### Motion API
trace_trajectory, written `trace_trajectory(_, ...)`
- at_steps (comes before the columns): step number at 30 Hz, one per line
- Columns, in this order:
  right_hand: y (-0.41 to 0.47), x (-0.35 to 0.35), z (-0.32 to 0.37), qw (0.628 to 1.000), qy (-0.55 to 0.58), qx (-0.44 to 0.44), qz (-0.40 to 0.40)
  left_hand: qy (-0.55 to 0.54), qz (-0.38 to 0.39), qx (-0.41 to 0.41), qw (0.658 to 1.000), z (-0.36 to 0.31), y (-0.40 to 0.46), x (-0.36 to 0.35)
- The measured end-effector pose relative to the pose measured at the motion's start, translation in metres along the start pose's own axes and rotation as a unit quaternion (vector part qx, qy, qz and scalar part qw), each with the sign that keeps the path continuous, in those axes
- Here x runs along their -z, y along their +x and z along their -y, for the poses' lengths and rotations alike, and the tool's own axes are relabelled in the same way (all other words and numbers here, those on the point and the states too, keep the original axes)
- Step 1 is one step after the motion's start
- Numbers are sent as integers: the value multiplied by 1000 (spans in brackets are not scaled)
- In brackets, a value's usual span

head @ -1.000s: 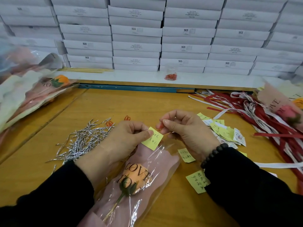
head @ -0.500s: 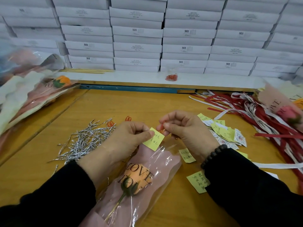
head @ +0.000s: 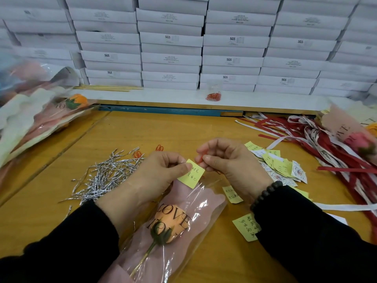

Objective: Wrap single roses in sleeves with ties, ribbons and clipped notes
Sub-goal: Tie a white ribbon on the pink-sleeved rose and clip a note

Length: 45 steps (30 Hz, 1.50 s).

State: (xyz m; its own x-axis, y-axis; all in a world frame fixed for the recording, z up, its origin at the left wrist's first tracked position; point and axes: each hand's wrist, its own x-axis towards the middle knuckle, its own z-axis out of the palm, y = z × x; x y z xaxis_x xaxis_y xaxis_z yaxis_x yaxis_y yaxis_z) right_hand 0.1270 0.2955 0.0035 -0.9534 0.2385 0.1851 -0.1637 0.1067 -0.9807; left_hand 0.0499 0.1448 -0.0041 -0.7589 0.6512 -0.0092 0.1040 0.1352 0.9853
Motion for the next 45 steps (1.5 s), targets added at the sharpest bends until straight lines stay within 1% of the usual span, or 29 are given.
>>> trace_trajectory(5,0,1,0,1000,6,-1,-14,10,5,-2,1000,-2,-1,0)
trace_trajectory(10,0,1,1,1000,-7,15,-20,-10,-6,-2,1000,-3,-3,-1)
trace_trajectory(20,-1,-1,-1,999,0,-6,-45,-3,1,-3,1000,-5,-3,-1)
trace_trajectory(28,-1,0,-1,999,45,-19,-13,0,3,5,1000,-6,-4,0)
trace_trajectory(34,-2,0,0,998,62,-24,-13,0,2,4,1000,-6,-4,0)
trace_trajectory(37,-2,0,1,998,57,-22,-7,8,3,3,1000,-6,-3,0)
trace_trajectory(41,-2,-1,1,999,31,-11,-19,-4,-9,2,1000,-5,-3,-1)
trace_trajectory(45,-3,-1,2,1000,16,-14,-23,-5,-4,4,1000,-5,-4,-1)
